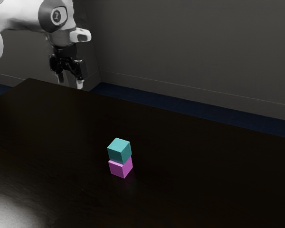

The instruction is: Pick up the blue block with one arm, and put the blue block on the table with one arm

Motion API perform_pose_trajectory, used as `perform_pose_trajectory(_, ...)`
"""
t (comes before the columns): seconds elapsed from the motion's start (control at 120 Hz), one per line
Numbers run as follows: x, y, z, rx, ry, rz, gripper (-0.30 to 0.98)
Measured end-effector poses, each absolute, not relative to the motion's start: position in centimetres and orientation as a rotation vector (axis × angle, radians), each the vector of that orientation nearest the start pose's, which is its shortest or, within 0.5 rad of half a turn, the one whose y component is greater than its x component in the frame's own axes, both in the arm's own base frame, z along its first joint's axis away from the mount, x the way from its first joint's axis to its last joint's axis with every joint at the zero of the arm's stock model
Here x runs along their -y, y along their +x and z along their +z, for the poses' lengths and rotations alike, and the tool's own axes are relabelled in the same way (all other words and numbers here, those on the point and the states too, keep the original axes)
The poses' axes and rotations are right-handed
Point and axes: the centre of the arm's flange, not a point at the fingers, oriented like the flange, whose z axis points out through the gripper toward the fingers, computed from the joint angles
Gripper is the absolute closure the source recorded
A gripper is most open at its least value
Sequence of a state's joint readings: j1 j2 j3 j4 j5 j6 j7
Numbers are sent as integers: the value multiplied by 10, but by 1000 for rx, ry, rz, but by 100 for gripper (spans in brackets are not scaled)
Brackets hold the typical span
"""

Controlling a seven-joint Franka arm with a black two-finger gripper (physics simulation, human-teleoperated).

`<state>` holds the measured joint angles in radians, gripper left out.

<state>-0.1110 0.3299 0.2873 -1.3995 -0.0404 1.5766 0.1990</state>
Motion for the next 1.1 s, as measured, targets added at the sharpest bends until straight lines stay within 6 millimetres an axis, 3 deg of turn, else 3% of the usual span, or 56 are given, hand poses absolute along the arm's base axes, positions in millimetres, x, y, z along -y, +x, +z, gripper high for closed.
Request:
perform_pose_trajectory(0.092, -74, 664, 449, -15, -3123, 219, 0)
perform_pose_trajectory(0.208, -55, 689, 404, 12, -3163, 133, 0)
perform_pose_trajectory(0.367, -28, 704, 383, 47, -3200, 33, 0)
perform_pose_trajectory(0.517, 2, 702, 376, -14, -3227, 28, 0)
perform_pose_trajectory(0.917, 23, 686, 342, -319, -3254, 125, 0)
perform_pose_trajectory(1.1, 26, 686, 338, -382, -3268, 111, 0)
